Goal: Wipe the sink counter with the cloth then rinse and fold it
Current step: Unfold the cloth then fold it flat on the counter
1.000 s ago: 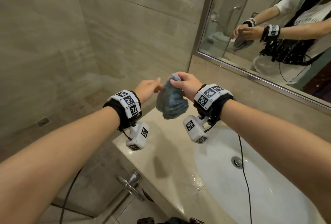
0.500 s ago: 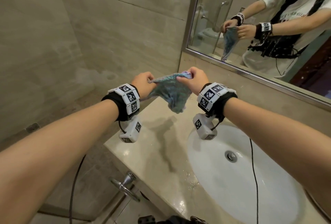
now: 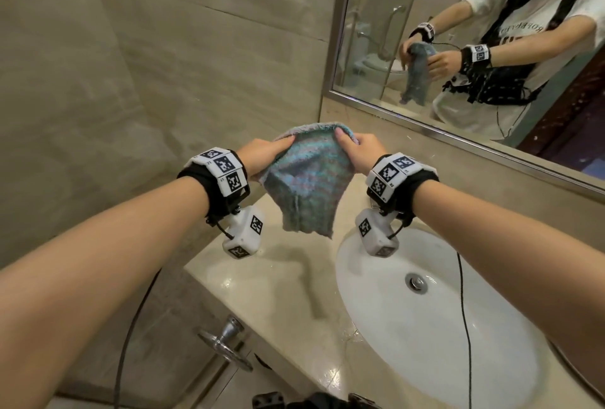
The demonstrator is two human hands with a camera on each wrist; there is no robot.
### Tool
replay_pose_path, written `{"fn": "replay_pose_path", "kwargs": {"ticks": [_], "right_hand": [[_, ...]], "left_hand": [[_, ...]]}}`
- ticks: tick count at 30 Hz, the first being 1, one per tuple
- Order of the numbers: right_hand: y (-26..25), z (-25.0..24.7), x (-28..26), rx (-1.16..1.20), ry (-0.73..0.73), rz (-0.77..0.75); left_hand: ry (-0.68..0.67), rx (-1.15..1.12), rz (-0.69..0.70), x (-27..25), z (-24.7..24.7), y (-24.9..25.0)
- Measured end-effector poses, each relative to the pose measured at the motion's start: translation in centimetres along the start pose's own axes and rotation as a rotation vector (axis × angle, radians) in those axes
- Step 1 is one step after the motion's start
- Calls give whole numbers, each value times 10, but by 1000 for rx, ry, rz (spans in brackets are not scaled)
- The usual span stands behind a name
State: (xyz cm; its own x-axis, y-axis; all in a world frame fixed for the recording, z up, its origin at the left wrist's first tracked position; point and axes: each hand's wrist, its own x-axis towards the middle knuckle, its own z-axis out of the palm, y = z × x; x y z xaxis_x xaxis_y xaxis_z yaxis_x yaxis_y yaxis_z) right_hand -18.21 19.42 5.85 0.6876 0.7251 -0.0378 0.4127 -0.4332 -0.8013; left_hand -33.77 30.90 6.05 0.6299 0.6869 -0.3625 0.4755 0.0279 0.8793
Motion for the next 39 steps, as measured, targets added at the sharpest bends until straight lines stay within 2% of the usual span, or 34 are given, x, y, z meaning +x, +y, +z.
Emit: {"fn": "replay_pose_path", "kwargs": {"ticks": [3,5,10,14,16,18,22,28,31,35,39], "right_hand": [[1,3,-5,94,-39,40],[2,4,-8,78,-48,57],[7,0,-9,-115,-90,57],[14,0,-8,-287,-104,70],[17,2,-7,-306,-101,78],[22,4,-4,-249,-111,69],[31,7,-7,19,-167,80],[44,13,7,260,-134,222],[39,17,16,394,-165,293],[29,17,31,490,-99,232],[20,12,35,569,-58,129]], "left_hand": [[12,92,30,-1,2,1],[-33,173,25,-1,3,0],[-19,544,142,1,2,-3],[56,928,243,6,1,-10],[64,1003,284,10,3,-15],[56,950,320,16,2,-20],[29,837,316,25,-6,-35],[39,768,290,35,-17,-52],[106,659,300,41,-23,-52],[257,473,355,49,-39,-33],[325,517,432,40,-52,-15]]}}
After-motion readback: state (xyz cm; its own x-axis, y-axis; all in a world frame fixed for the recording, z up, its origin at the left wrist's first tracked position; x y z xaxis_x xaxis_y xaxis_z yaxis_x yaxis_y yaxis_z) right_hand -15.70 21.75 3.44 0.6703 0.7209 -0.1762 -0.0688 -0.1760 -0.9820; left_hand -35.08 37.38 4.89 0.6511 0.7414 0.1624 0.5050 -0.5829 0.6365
